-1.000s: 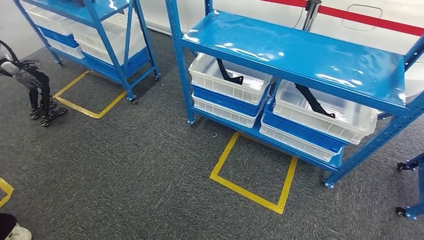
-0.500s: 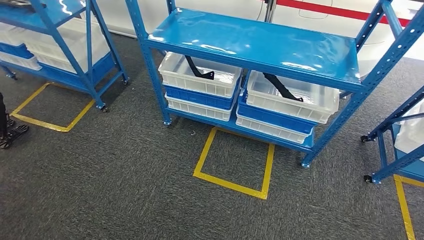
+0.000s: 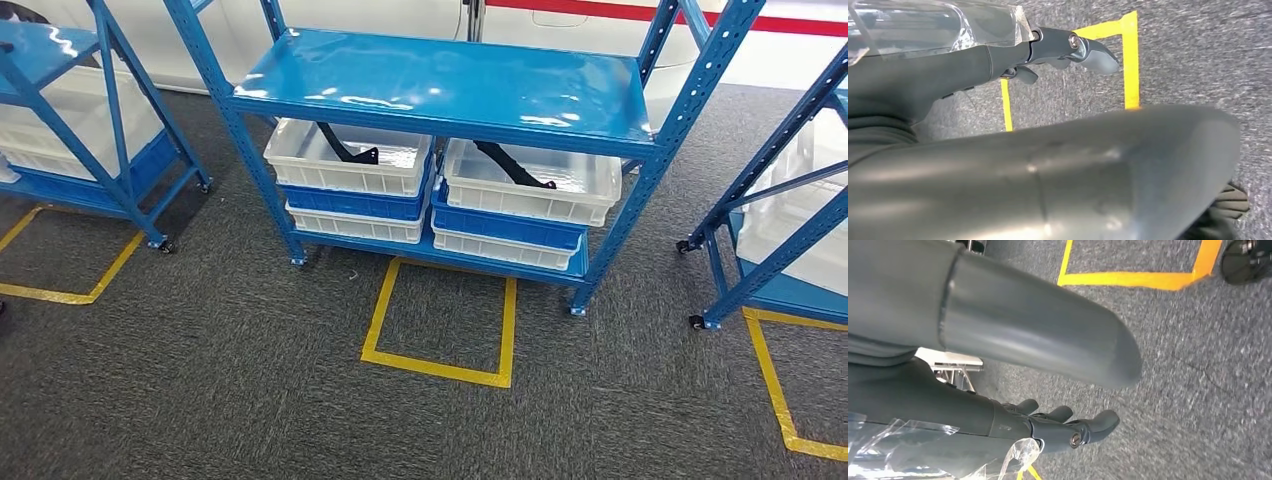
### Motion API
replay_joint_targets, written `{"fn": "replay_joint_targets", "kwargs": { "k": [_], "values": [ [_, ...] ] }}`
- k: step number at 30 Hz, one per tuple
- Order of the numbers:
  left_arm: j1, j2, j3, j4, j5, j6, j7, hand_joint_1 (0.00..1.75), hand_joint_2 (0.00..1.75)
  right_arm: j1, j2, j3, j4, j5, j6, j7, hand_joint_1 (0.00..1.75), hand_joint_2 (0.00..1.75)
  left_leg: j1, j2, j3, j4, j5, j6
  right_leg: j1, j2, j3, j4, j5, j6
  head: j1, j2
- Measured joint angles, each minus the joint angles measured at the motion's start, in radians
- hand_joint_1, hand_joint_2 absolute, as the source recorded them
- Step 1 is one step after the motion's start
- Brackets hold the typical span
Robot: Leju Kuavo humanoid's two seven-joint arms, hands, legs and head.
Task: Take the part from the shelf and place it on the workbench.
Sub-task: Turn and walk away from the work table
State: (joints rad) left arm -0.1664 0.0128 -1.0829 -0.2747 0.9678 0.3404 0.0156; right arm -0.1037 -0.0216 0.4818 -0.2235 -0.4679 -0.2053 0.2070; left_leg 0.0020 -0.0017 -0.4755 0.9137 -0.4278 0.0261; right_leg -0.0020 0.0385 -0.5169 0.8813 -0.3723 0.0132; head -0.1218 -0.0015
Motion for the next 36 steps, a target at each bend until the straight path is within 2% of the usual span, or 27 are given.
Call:
{"fn": "replay_joint_targets", "kwargs": {
  "k": [1, 2, 3, 4, 6, 7, 11, 15, 25, 36],
  "values": [
    [-0.001, 0.000, 0.000, 0.000, 0.000, 0.000, 0.000, 0.00, 0.00, 0.000, -0.001, 0.003, 0.000, 0.001, 0.001, 0.000, 0.00, 0.44, 0.000, -0.004, 0.014, -0.035, 0.011, 0.001, 0.003, 0.002, -0.003, 0.002, -0.002, -0.001, 0.000, 0.000],
    [-0.001, 0.000, 0.000, 0.000, 0.000, 0.000, 0.000, 0.00, 0.00, 0.000, -0.001, 0.005, 0.000, 0.001, 0.001, 0.001, 0.00, 0.87, -0.001, -0.005, 0.016, -0.046, 0.014, 0.002, 0.005, 0.003, -0.006, 0.004, -0.003, -0.006, 0.001, 0.000],
    [0.000, 0.000, 0.000, 0.000, 0.000, -0.001, 0.001, 0.00, 0.44, 0.000, -0.002, 0.008, 0.000, 0.001, 0.002, 0.003, 0.00, 0.87, -0.001, -0.004, 0.015, -0.045, 0.016, 0.002, 0.006, 0.003, -0.008, 0.004, -0.003, -0.011, 0.002, 0.000],
    [0.000, 0.000, 0.000, 0.000, 0.000, -0.001, 0.003, 0.00, 0.87, 0.001, -0.002, 0.011, 0.000, 0.001, 0.002, 0.005, 0.00, 1.31, -0.003, -0.004, 0.014, -0.045, 0.017, 0.003, 0.006, 0.003, -0.008, 0.004, -0.002, -0.017, 0.002, 0.000],
    [0.000, 0.000, 0.000, 0.000, 0.003, -0.004, 0.013, 0.00, 1.75, 0.002, -0.002, 0.017, 0.000, 0.000, 0.004, 0.012, 0.00, 1.31, -0.007, -0.005, 0.012, -0.045, 0.019, 0.007, 0.002, 0.003, -0.008, 0.002, 0.002, -0.014, 0.002, 0.000],
    [0.000, 0.000, 0.000, 0.000, 0.005, -0.005, 0.019, 0.00, 1.75, 0.001, -0.002, 0.020, 0.000, -0.001, 0.005, 0.015, 0.00, 1.75, -0.009, -0.005, 0.012, -0.045, 0.019, 0.009, 0.000, 0.003, -0.008, 0.001, 0.003, -0.011, 0.002, 0.000],
    [0.003, 0.000, 0.000, 0.000, 0.017, -0.014, 0.028, 0.00, 1.75, 0.001, -0.002, 0.029, 0.000, -0.011, 0.011, 0.018, 0.00, 1.75, -0.013, -0.004, 0.011, -0.044, 0.019, 0.012, -0.003, 0.003, -0.008, -0.001, 0.006, -0.003, 0.002, 0.000],
    [0.004, 0.000, 0.000, 0.000, 0.028, -0.027, 0.033, 0.00, 1.75, 0.002, -0.002, 0.032, 0.000, -0.025, 0.024, 0.019, 0.00, 1.75, -0.013, -0.004, 0.011, -0.044, 0.018, 0.014, -0.005, 0.003, -0.007, -0.003, 0.006, 0.016, 0.002, 0.000],
    [0.010, 0.000, 0.004, 0.000, 0.029, -0.025, 0.073, 0.00, 1.75, 0.005, -0.002, 0.049, 0.000, -0.028, 0.027, 0.025, 0.00, 1.75, -0.007, -0.004, 0.010, -0.044, 0.018, 0.014, -0.002, 0.003, -0.007, -0.003, 0.005, 0.017, 0.002, 0.000],
    [0.053, 0.000, 0.142, -0.006, -0.181, -0.091, 0.054, 0.00, 1.75, 0.048, -0.001, 0.021, -0.005, 0.081, 0.064, -0.023, 0.00, 1.75, -0.006, -0.005, 0.010, -0.044, 0.018, 0.013, 0.000, 0.002, -0.006, -0.003, 0.005, 0.017, 0.002, 0.000]
  ]
}}
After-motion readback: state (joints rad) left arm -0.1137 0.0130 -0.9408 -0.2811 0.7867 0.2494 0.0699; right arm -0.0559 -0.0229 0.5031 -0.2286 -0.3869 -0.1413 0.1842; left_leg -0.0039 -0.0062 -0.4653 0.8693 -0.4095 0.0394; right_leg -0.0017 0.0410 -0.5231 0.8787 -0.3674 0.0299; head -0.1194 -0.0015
